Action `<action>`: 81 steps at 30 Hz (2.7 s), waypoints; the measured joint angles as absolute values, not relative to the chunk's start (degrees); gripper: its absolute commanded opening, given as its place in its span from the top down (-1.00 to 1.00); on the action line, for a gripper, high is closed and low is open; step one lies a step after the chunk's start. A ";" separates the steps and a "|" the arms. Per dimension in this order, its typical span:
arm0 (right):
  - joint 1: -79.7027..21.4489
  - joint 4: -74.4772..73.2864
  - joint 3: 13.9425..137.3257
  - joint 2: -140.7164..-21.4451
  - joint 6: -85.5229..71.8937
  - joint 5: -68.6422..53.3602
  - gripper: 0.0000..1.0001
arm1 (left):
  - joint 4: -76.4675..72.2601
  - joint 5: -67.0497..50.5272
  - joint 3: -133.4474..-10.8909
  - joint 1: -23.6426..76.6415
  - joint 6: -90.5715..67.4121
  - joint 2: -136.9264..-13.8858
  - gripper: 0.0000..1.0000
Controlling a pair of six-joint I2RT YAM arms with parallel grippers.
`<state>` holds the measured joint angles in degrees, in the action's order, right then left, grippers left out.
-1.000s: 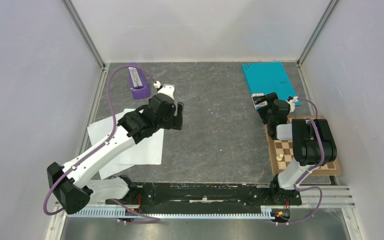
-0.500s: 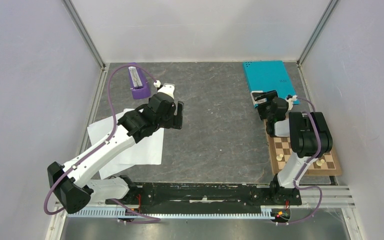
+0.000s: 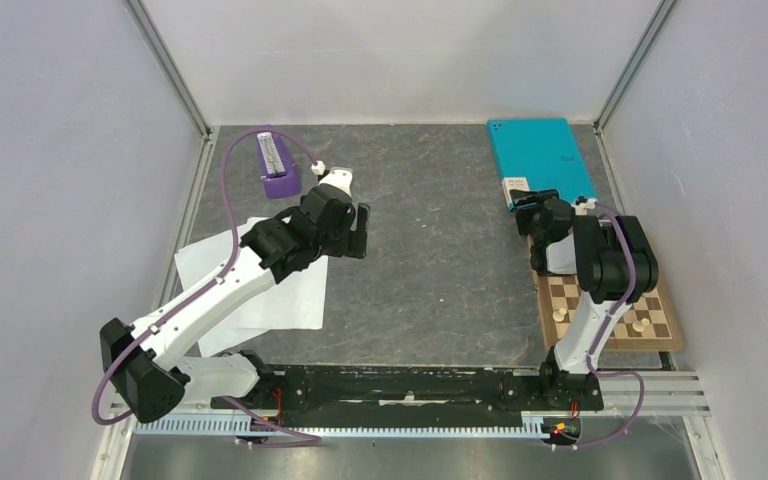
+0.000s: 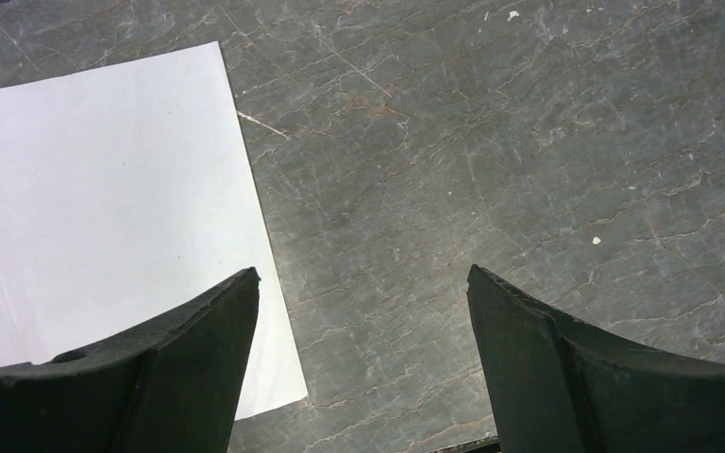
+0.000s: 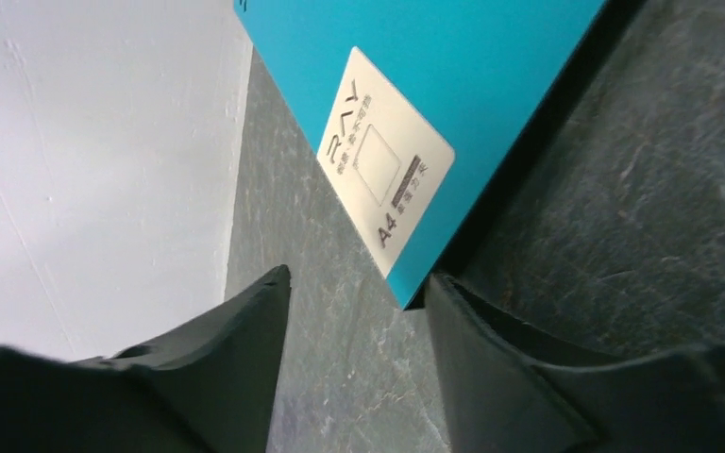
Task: Put the files into the folder
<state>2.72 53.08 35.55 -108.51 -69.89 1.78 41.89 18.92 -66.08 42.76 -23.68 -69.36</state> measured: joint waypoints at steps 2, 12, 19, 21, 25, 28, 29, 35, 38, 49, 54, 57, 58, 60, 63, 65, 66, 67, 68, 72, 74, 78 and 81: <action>2.92 53.69 35.59 -109.60 -70.48 2.35 0.18 | 41.91 18.90 -66.17 42.76 -23.68 -69.95 -0.74; 3.31 51.96 37.34 -111.39 -67.72 4.91 1.00 | 41.95 18.63 -67.57 42.70 -23.68 -71.99 -0.73; 2.02 48.40 40.18 -109.34 -59.81 5.04 1.00 | 41.98 19.42 -68.05 42.26 -23.77 -72.66 -0.74; 0.73 46.46 41.36 -107.72 -55.86 5.28 1.00 | 42.44 20.64 -68.58 41.89 -24.27 -72.77 -0.76; -4.10 41.85 44.77 -103.37 -46.24 6.72 1.00 | 43.40 22.98 -69.28 40.34 -26.72 -72.84 -0.83; -9.91 37.26 48.29 -100.09 -37.60 8.27 1.00 | 44.01 23.92 -69.54 38.48 -29.74 -73.12 -0.84; -12.03 35.77 49.17 -99.04 -34.85 9.10 1.00 | 44.23 23.88 -69.91 37.71 -30.65 -73.49 -0.85; -24.80 26.20 50.11 -93.08 -20.49 15.07 1.00 | 44.29 21.26 -74.67 32.80 -35.18 -77.36 -0.88; -31.20 23.00 48.75 -90.72 -14.72 19.75 1.00 | 43.83 19.22 -77.76 30.89 -36.36 -79.57 -0.88; -54.89 18.13 36.36 -82.11 -5.45 36.71 1.00 | 42.96 13.52 -84.82 27.03 -39.86 -83.44 -0.89; -62.67 16.32 34.24 -82.37 -4.56 43.66 1.00 | 42.30 11.57 -84.14 25.34 -42.02 -81.97 -0.89; -65.67 15.97 34.24 -83.74 -4.38 46.78 1.00 | 40.53 10.04 -82.00 24.84 -44.05 -78.30 -0.85; -66.39 15.77 34.24 -84.27 -4.36 47.59 1.00 | 40.16 9.74 -81.45 24.82 -44.62 -77.14 -0.83; -67.48 15.51 34.24 -85.21 -4.34 48.71 1.00 | 39.77 8.88 -81.12 24.75 -45.25 -75.48 -0.75; -68.64 15.20 34.24 -86.46 -4.34 50.00 1.00 | 38.00 8.27 -80.66 24.71 -45.80 -74.70 -0.70; -69.25 15.07 34.24 -86.76 -4.36 50.74 1.00 | 36.47 7.62 -78.65 24.60 -46.04 -74.70 -0.67; -69.54 15.07 34.24 -86.85 -4.36 51.16 1.00 | 35.77 7.05 -77.21 24.38 -46.09 -74.72 -0.66; -69.93 15.11 34.24 -86.94 -4.36 51.53 1.00 | 34.98 6.13 -75.35 24.10 -46.13 -74.76 -0.65; -70.19 15.11 34.24 -87.00 -4.36 51.62 1.00 | 34.37 5.23 -73.52 23.86 -46.26 -74.87 -0.65; -71.68 15.07 34.24 -87.77 -4.36 52.51 0.45 | 33.01 2.66 -68.97 23.27 -46.44 -75.83 -0.58; -72.42 14.85 34.24 -88.05 -4.56 52.69 0.08 | 32.64 2.15 -67.72 23.05 -46.44 -75.83 -0.56; -74.78 14.11 34.24 -88.03 -4.86 52.95 -0.37 | 32.05 1.39 -65.30 21.98 -46.41 -74.98 -0.53; -77.10 12.43 34.24 -87.50 -5.96 52.60 -0.54 | 33.98 3.33 -63.24 20.69 -46.09 -73.06 -0.57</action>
<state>-77.10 12.43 34.24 -87.50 -5.96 52.60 33.98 3.33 -63.24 20.69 -46.09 -73.06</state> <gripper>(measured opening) 0.701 0.769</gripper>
